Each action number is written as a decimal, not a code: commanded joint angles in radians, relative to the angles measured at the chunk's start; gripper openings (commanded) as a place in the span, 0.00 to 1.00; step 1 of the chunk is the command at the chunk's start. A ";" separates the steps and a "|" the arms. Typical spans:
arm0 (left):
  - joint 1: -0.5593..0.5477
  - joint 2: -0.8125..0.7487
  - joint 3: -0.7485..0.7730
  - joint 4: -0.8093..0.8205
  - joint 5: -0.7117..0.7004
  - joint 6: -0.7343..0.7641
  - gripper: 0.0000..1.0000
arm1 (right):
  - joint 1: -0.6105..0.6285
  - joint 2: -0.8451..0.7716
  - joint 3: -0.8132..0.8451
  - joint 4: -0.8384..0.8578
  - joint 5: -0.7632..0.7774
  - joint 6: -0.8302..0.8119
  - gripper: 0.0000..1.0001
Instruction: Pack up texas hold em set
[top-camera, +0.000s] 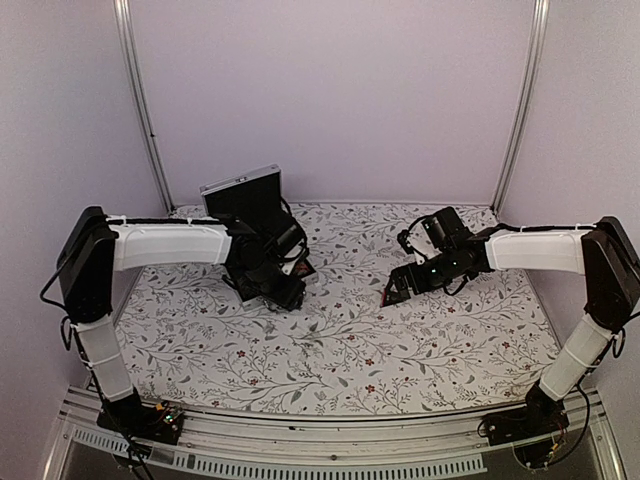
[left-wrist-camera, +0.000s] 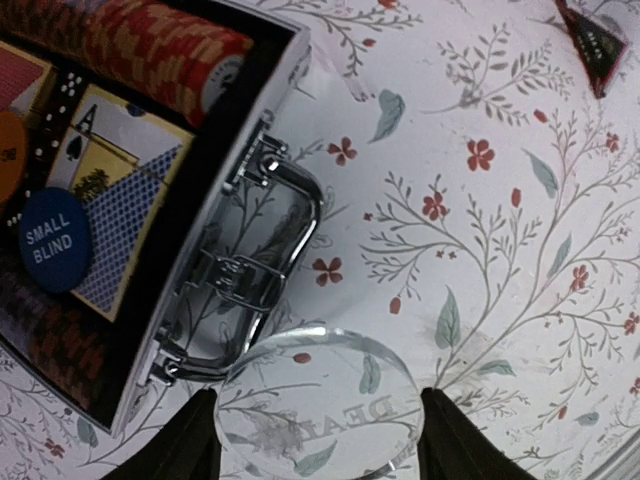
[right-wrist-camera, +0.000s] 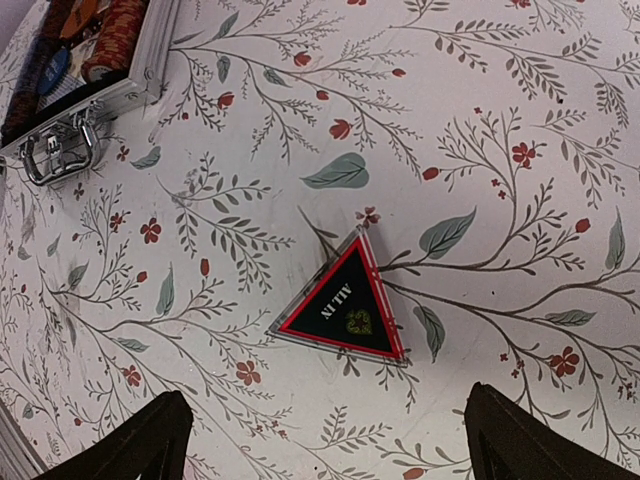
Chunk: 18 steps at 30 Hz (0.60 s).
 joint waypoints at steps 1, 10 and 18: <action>0.067 -0.067 0.037 0.014 -0.034 0.028 0.55 | -0.004 -0.017 0.001 0.002 0.007 0.002 0.99; 0.211 -0.071 0.091 0.056 -0.068 0.077 0.56 | -0.004 -0.013 0.016 -0.007 0.007 -0.002 0.99; 0.297 0.002 0.153 0.097 -0.062 0.096 0.57 | -0.003 -0.014 0.021 -0.014 0.011 -0.006 0.99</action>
